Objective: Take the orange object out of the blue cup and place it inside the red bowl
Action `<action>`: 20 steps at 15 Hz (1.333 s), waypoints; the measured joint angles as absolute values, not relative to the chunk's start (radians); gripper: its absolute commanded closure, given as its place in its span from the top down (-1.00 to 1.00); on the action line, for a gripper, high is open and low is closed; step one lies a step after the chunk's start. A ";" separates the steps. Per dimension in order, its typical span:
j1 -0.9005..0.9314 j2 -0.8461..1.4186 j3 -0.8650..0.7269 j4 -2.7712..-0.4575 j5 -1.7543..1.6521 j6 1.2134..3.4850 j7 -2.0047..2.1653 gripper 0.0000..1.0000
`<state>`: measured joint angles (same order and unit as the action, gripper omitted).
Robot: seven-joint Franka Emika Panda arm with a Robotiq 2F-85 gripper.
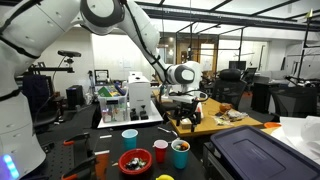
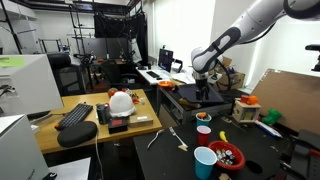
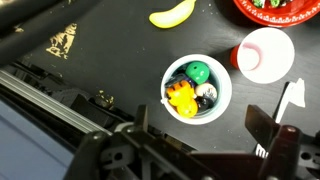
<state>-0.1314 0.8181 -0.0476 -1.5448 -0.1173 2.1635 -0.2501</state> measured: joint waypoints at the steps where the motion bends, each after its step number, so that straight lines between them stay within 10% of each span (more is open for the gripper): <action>1: -0.149 0.839 -0.039 -1.503 -0.113 2.129 -0.287 1.00; 20: -0.227 1.140 0.034 -1.065 -0.064 1.759 -0.604 1.00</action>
